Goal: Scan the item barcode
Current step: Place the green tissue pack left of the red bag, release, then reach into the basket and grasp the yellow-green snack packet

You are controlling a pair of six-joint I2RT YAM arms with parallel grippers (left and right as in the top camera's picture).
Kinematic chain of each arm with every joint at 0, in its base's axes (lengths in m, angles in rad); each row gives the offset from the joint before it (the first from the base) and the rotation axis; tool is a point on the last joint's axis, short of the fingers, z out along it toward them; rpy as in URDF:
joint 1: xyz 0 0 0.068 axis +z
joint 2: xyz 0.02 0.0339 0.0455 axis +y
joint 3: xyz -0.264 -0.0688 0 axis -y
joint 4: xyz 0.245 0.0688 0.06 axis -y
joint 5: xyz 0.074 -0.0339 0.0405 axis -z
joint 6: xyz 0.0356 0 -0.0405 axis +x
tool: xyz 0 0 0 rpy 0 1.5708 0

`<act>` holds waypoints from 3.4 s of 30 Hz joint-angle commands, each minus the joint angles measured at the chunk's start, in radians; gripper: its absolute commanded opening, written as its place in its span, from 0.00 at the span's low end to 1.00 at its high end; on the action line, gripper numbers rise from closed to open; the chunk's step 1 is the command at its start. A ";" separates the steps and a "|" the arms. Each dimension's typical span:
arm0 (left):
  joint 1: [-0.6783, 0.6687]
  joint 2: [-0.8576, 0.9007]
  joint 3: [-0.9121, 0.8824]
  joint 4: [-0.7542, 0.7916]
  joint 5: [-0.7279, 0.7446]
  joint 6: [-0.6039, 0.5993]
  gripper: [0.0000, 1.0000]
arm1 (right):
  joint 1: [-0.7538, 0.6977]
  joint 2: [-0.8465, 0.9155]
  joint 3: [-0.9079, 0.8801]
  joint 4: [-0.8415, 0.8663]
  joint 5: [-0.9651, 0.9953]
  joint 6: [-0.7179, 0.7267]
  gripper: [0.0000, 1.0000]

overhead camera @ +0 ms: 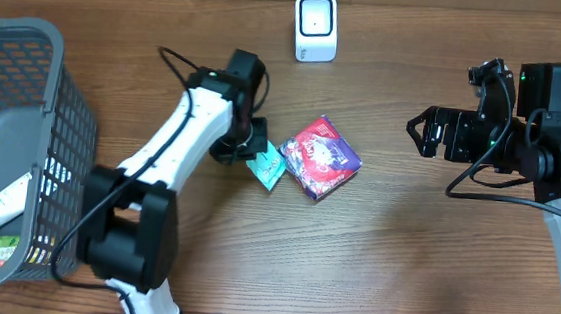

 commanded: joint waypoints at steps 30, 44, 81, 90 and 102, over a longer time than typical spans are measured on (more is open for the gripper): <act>0.263 -0.221 0.752 -0.634 -0.368 -0.235 0.93 | 0.003 -0.003 0.026 0.014 0.001 -0.011 1.00; 0.986 -0.503 0.405 -0.547 -0.304 -0.260 0.94 | 0.003 -0.003 0.026 0.023 0.001 -0.011 1.00; 1.248 -0.170 -0.302 0.005 -0.321 -0.329 0.88 | 0.003 -0.003 0.026 0.009 0.002 -0.012 1.00; 1.248 -0.107 -0.302 0.035 -0.323 -0.328 0.62 | 0.003 -0.003 0.025 0.009 0.002 -0.012 1.00; 1.231 -0.107 -0.300 0.034 -0.310 -0.272 0.04 | 0.003 -0.003 0.025 0.012 0.002 -0.012 1.00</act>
